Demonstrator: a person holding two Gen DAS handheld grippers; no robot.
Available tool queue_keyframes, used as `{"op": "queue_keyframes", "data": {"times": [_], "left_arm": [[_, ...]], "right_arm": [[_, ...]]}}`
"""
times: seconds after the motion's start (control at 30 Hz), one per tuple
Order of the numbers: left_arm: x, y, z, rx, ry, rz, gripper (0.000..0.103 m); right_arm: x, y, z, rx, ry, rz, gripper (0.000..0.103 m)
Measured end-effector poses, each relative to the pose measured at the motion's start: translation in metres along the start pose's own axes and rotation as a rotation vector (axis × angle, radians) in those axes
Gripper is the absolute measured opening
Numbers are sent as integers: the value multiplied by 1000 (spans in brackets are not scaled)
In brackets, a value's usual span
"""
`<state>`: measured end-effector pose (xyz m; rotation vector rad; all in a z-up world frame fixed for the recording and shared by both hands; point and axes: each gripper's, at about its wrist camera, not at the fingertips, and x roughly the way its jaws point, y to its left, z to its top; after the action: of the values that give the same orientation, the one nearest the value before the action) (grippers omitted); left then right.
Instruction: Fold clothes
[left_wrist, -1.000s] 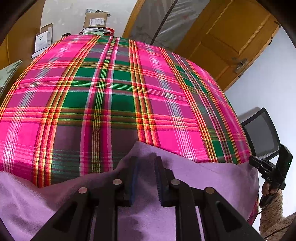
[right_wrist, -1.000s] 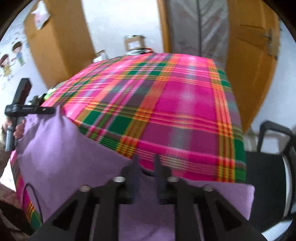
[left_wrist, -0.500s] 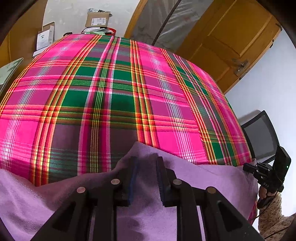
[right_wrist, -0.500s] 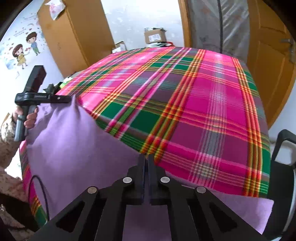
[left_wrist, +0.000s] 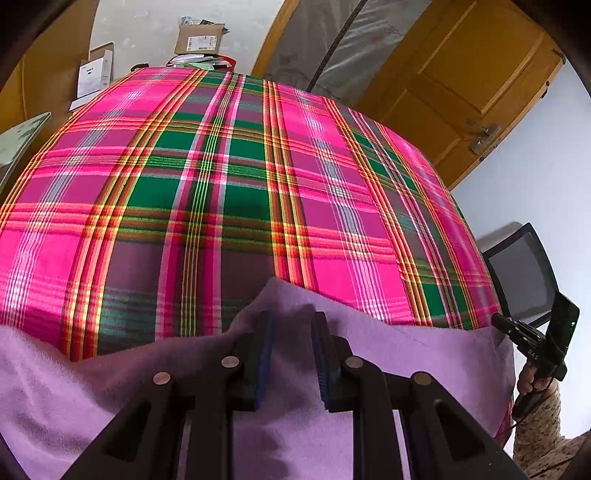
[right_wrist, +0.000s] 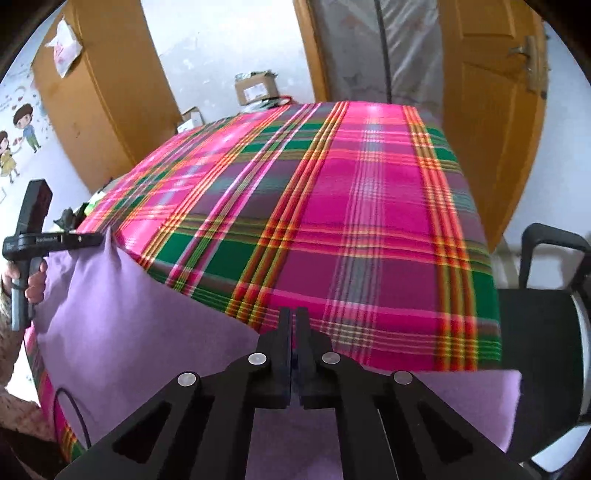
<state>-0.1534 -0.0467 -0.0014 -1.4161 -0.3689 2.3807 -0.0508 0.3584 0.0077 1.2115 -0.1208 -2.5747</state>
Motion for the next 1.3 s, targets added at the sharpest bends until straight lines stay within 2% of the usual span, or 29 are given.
{"op": "queue_keyframes", "data": {"times": [0.17,0.3,0.57,0.67,0.87,1.07,1.3], "left_arm": [[-17,-5,-20,1,-14,-12,22],[-32,-9,-40,2,-28,-21,23],[-52,-10,-93,3,-7,27,23],[-66,0,-113,-23,-36,28,23],[-87,25,-139,-107,-92,-4,23],[-95,35,-150,-139,-130,-31,23],[-107,49,-165,-192,-171,-35,23]], "right_arm": [[-30,11,-15,-21,-44,9,28],[-40,32,-37,-80,-25,8,35],[-37,53,-82,-127,26,-23,36],[-41,59,-92,-153,15,-63,37],[-49,63,-98,-137,5,-83,37],[-50,90,-93,-161,-64,-58,37],[-21,131,-85,-231,-19,26,37]]}}
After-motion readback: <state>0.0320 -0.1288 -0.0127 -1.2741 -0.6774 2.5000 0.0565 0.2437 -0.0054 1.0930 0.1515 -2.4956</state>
